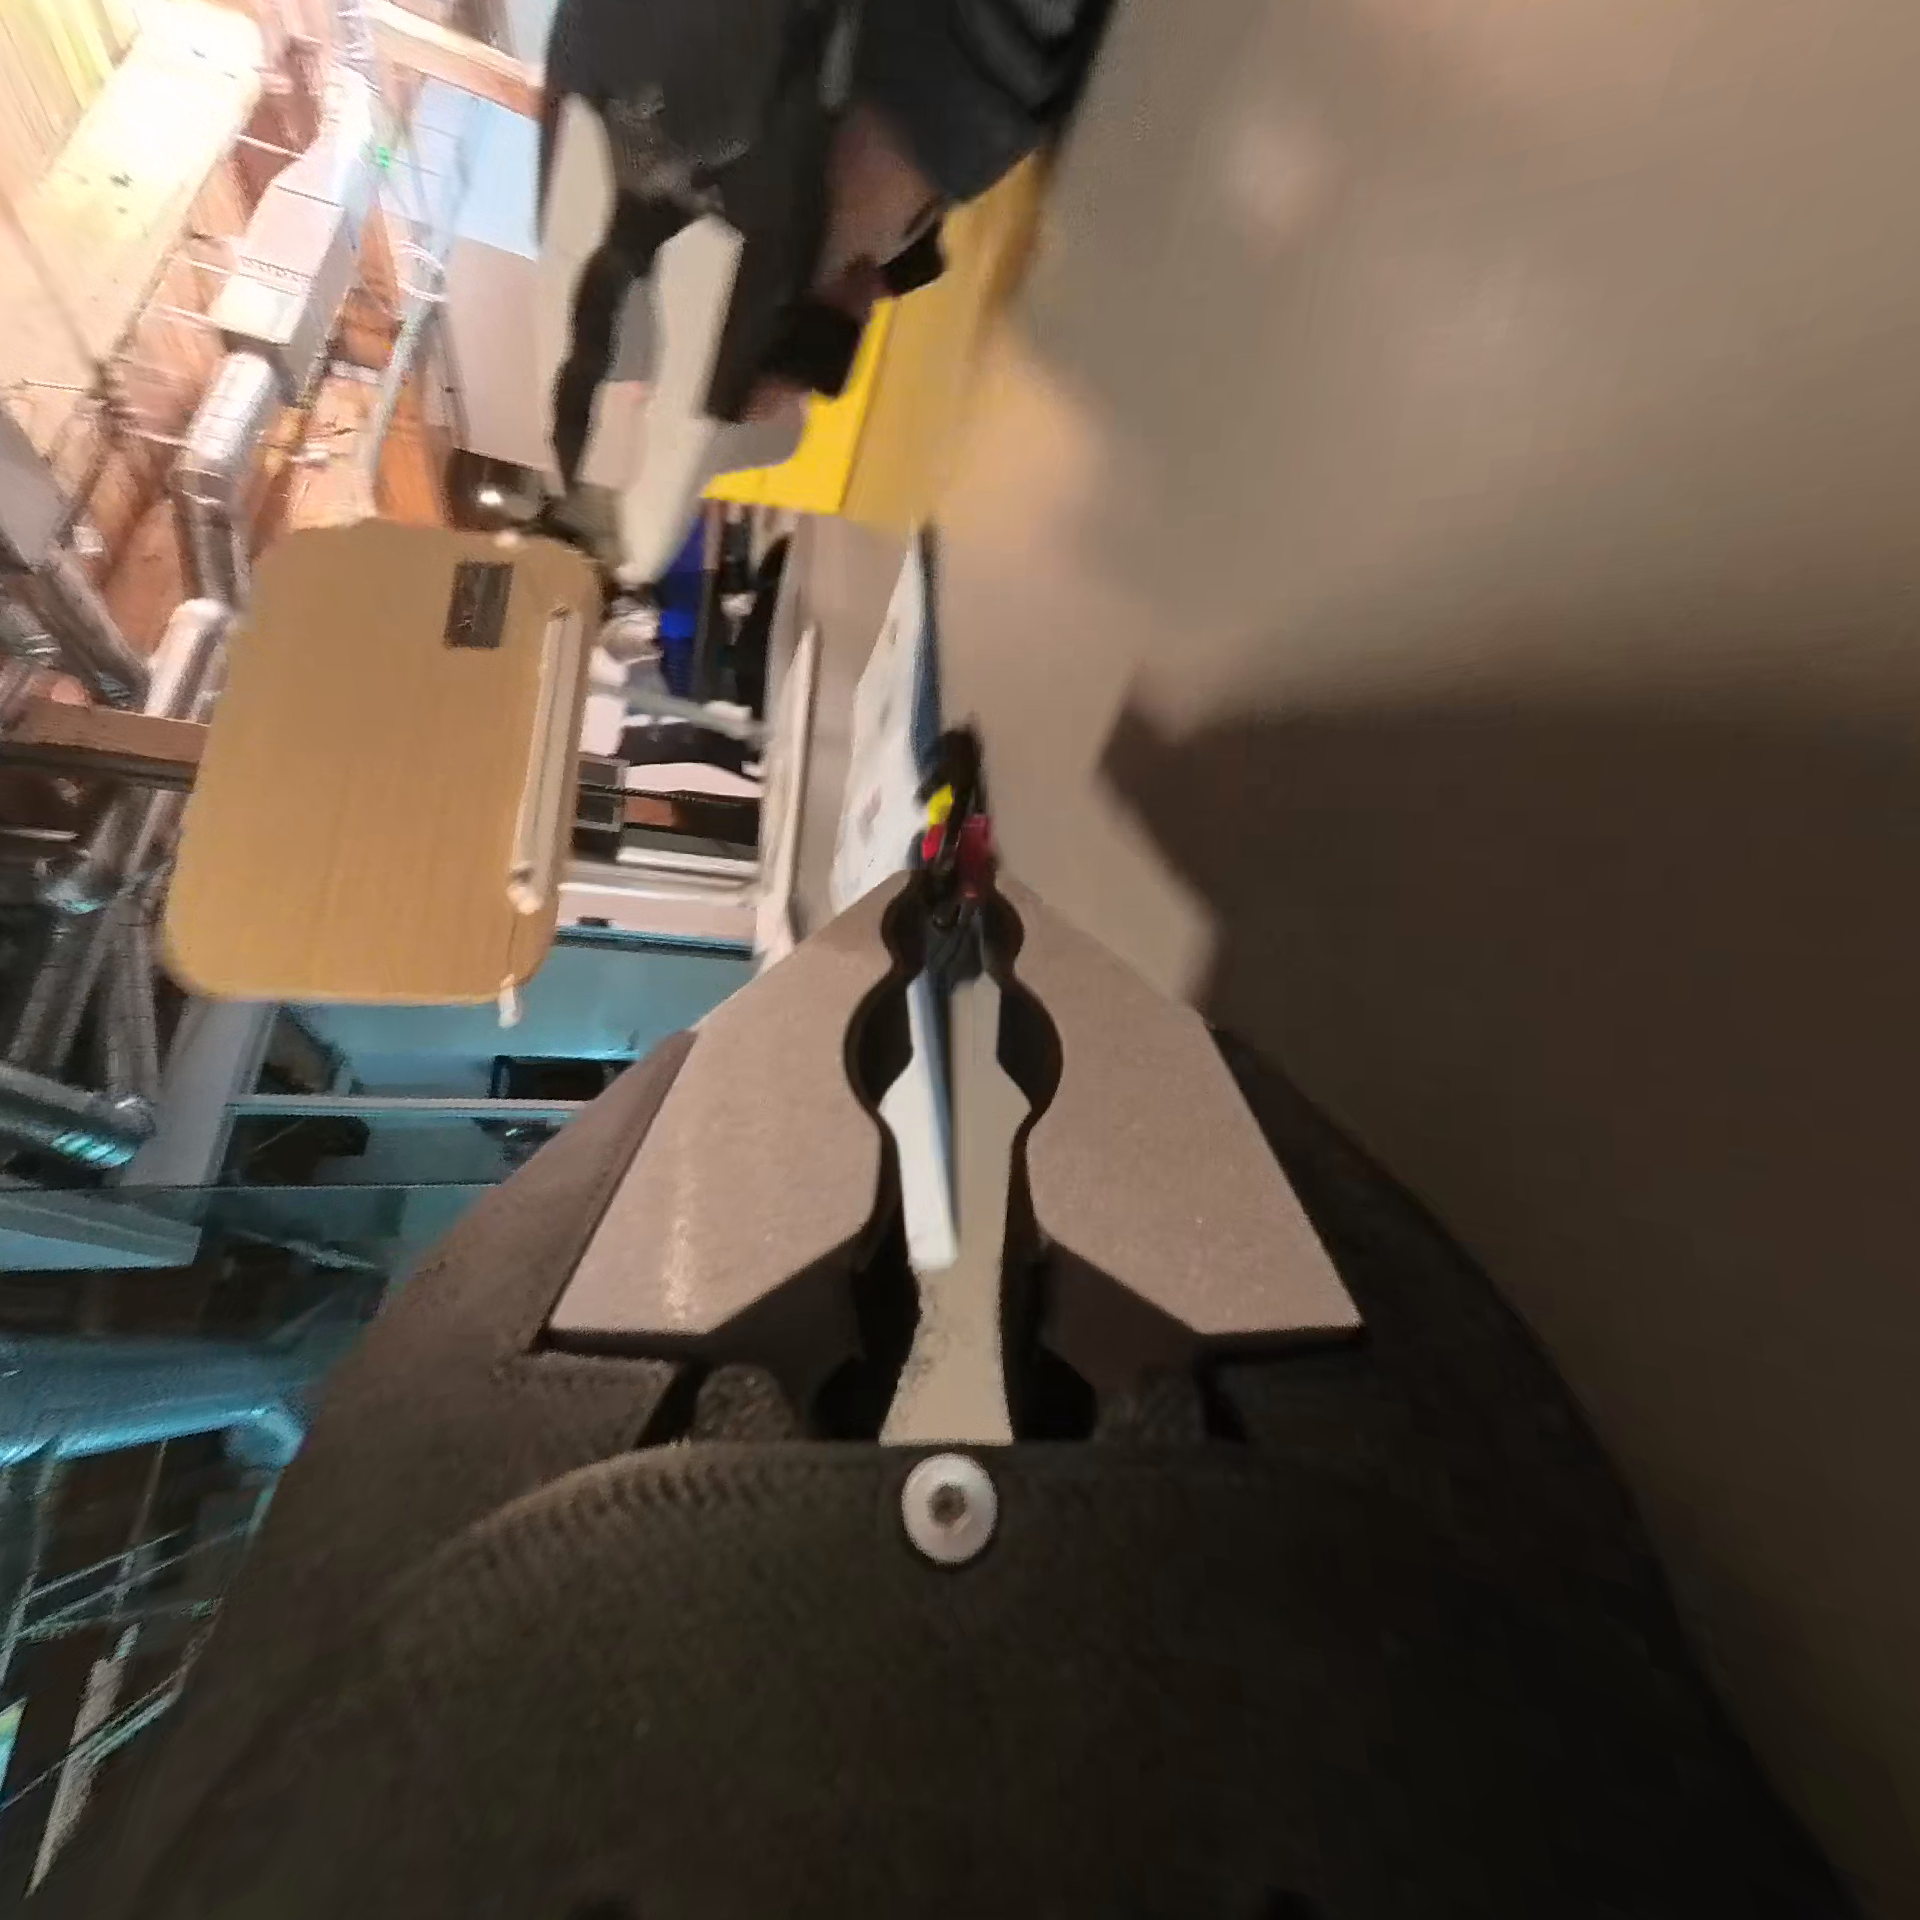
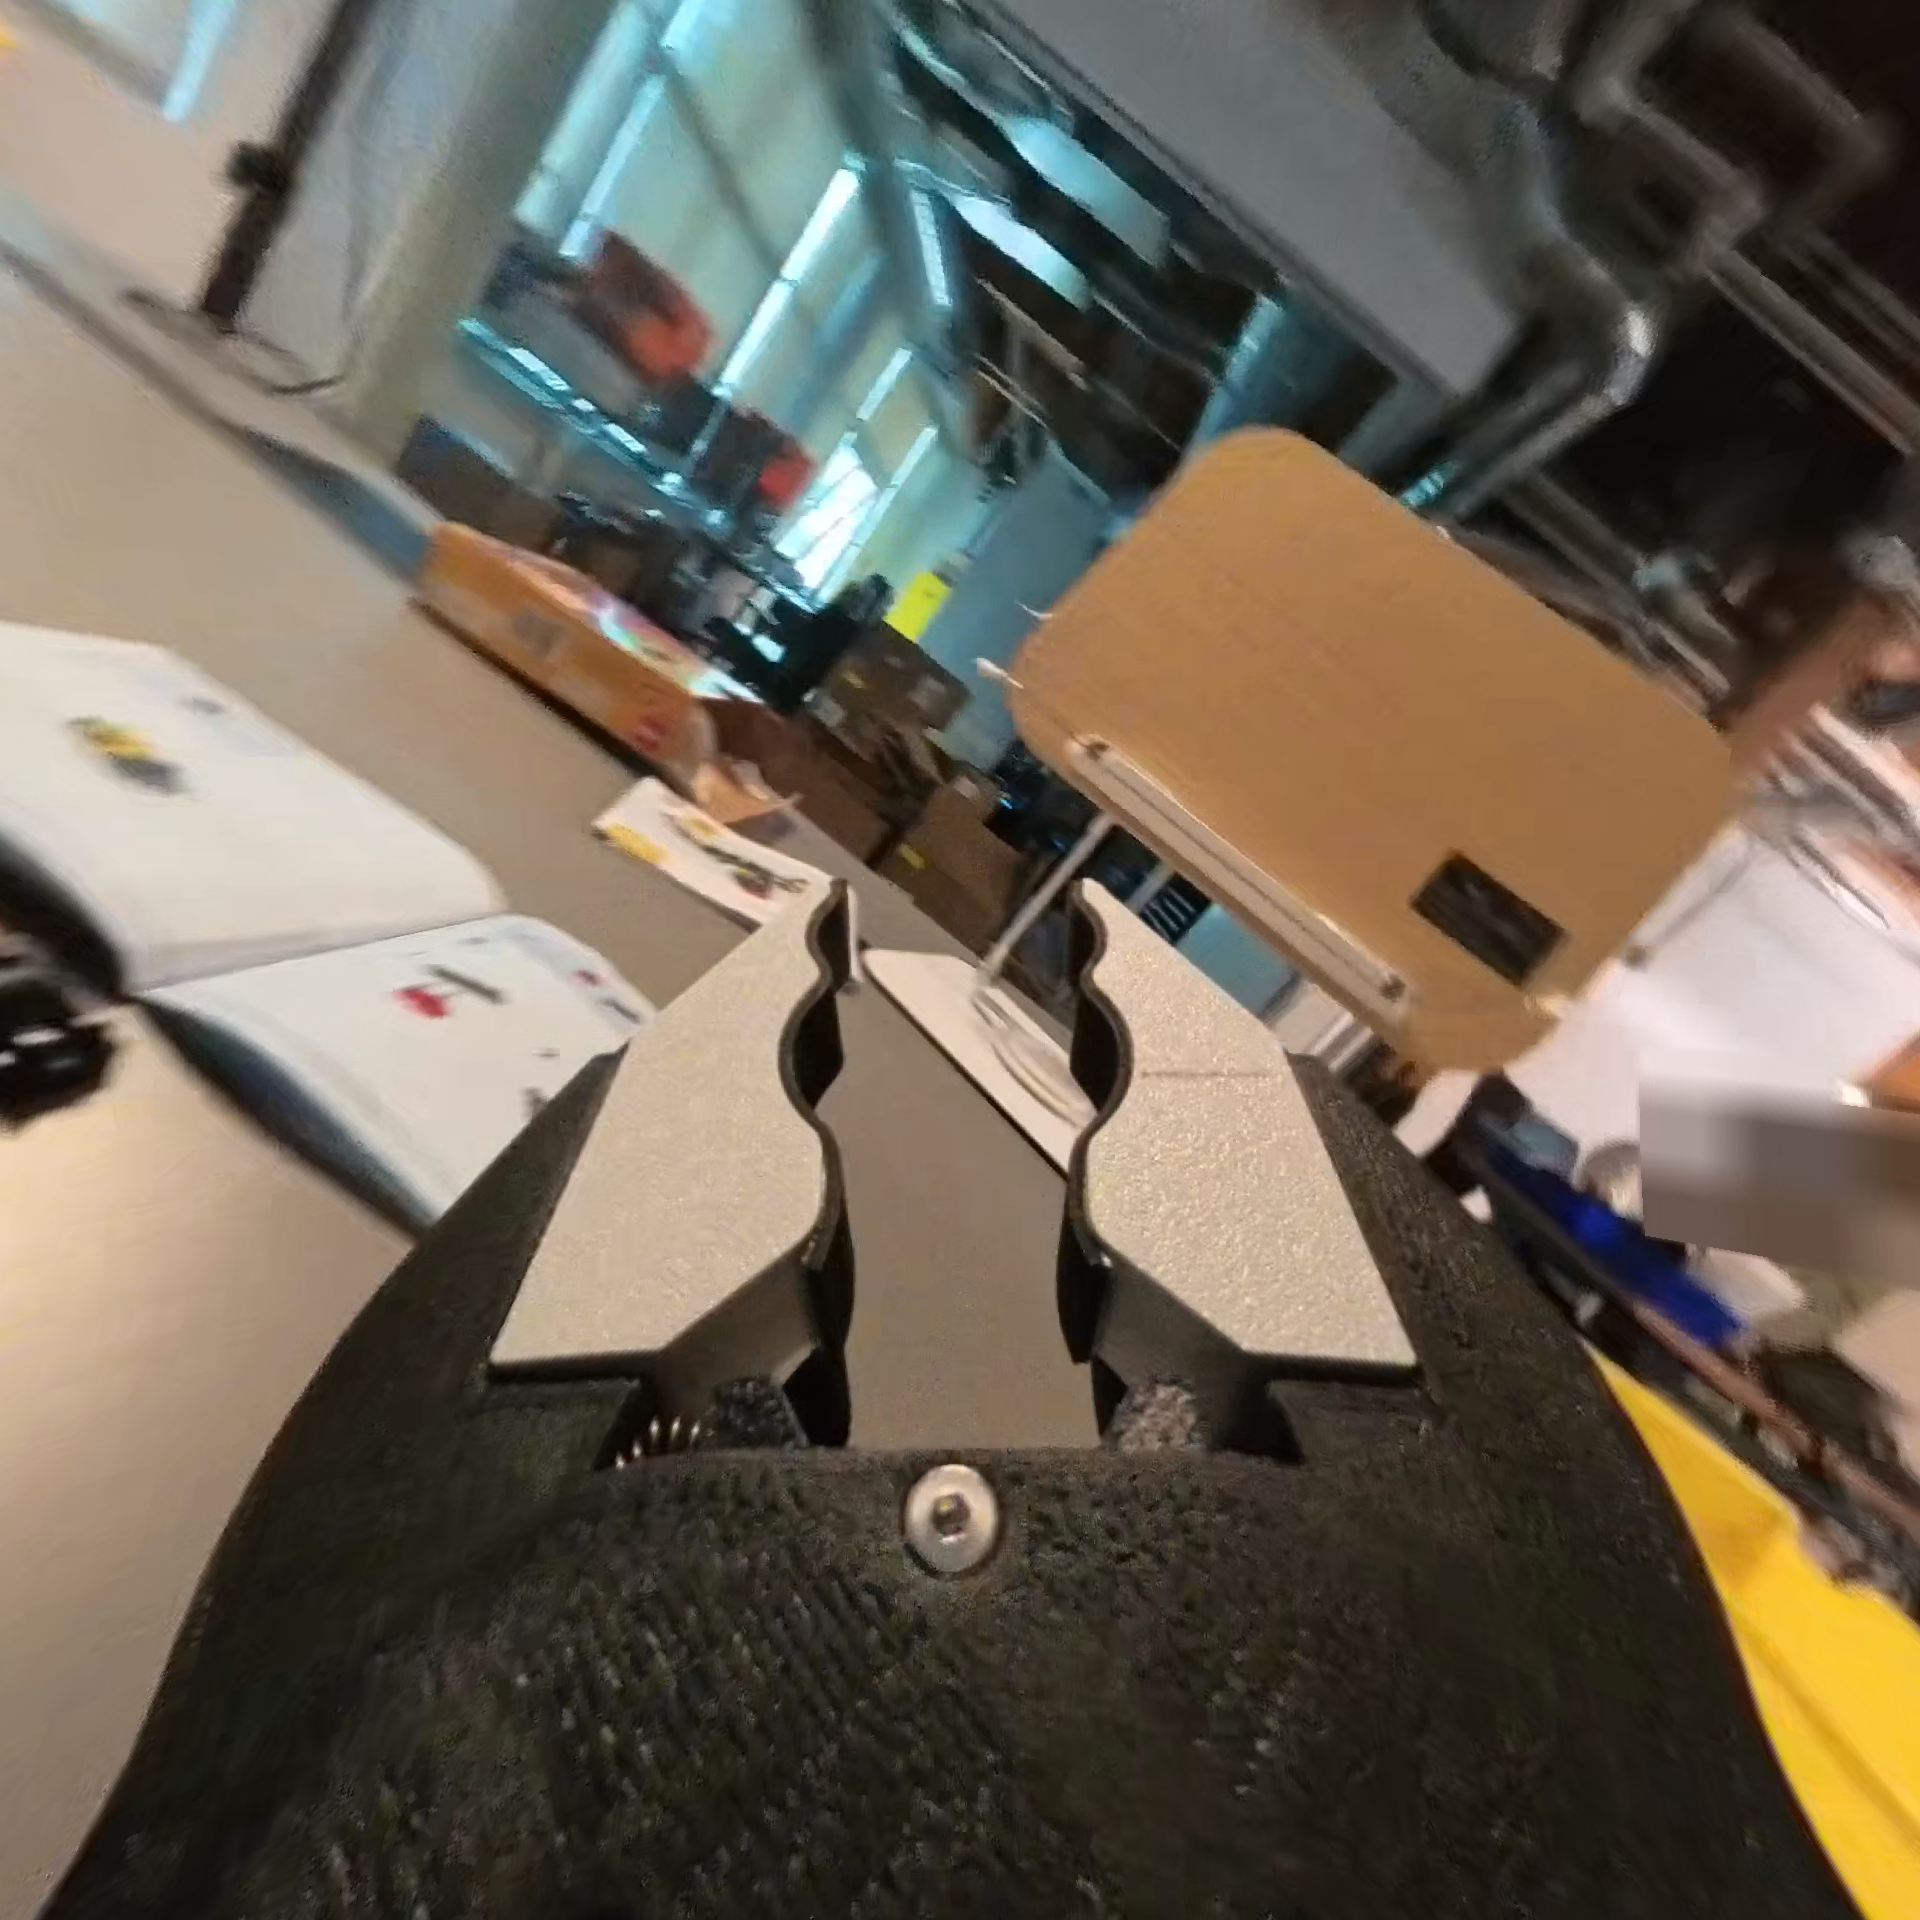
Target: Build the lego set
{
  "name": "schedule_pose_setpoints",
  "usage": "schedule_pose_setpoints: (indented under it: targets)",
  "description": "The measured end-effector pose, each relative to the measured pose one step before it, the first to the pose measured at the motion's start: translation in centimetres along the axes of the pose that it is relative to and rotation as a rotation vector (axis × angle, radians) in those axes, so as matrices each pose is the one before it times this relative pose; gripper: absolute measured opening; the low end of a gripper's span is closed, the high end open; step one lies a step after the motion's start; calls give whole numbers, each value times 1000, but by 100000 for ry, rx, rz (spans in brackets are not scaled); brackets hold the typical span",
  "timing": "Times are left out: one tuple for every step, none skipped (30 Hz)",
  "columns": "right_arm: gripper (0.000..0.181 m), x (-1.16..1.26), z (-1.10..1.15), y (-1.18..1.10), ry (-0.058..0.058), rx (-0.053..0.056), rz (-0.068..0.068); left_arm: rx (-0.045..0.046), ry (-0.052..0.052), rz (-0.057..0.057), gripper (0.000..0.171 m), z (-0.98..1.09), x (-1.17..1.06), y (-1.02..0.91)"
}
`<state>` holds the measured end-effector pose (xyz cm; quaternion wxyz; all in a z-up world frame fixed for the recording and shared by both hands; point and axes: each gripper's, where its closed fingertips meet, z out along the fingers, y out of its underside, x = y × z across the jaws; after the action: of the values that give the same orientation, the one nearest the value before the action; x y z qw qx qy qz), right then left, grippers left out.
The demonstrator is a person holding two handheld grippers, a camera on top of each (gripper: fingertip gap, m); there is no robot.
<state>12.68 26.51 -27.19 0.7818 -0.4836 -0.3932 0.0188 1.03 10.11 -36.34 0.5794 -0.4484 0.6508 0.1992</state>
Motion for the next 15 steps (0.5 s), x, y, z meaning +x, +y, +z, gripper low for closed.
schedule_pose_setpoints:
  targets:
    - [40, 1197, 183, 709, 3789, -1439, 4575, -176, 1939, 755, 9, 475, 551, -483]
    - [40, 933, 295, 560, 3089, -1542, 3593, -890, 547, 1680, 9, 248, 160, -158]
    - [41, 509, 350, 391, 1221, -537, 1461, -1172, -593, 1177, 9, 149, 59, -68]
    - [43, 280, 415, 329, 577, -607, -183, -952, -202, -121, 9, 26, 54, -115]
    - [45, 99, 412, 225, 31, -233, -1361, -432, 323, -1437, 9, 10, -42, -54]
    - [47, 15, 368, 81, -159, 326, -1815, 468, 1038, -2448, 8, 22, 134, -145]
    - [49, -48, 324, 58, -266, 377, -1738, 876, 2059, -2444, 8, 74, 250, -216]
    - [51, -63, 285, 61, -400, 324, -1408, 431, 1612, -1745, 8, 137, 212, -206]
    - [53, -28, 225, 74, -323, 157, -871, -491, 130, -591, 8, 201, 85, -157]
    - [54, -35, 168, 81, -439, 182, -180, -543, -179, 520, 8, 214, 74, -164]
    - [55, 15, 125, 64, -437, 305, 678, -125, -462, 1403, 8, 115, 68, -145]
    - [56, 114, 65, 11, -3, 473, 1285, -504, -931, 1657, 8, 141, -54, -111]
    - [57, 199, -1, -11, 280, 635, 1718, -836, -1096, 1502, 8, 83, -93, -19]
    - [57, 210, -9, 12, 225, 476, 2391, -579, -1157, 1440, 8, 100, -112, -11]
    - [57, 236, -23, 22, 390, 360, 2487, -173, -1106, 1281, 9, 173, -154, 75]
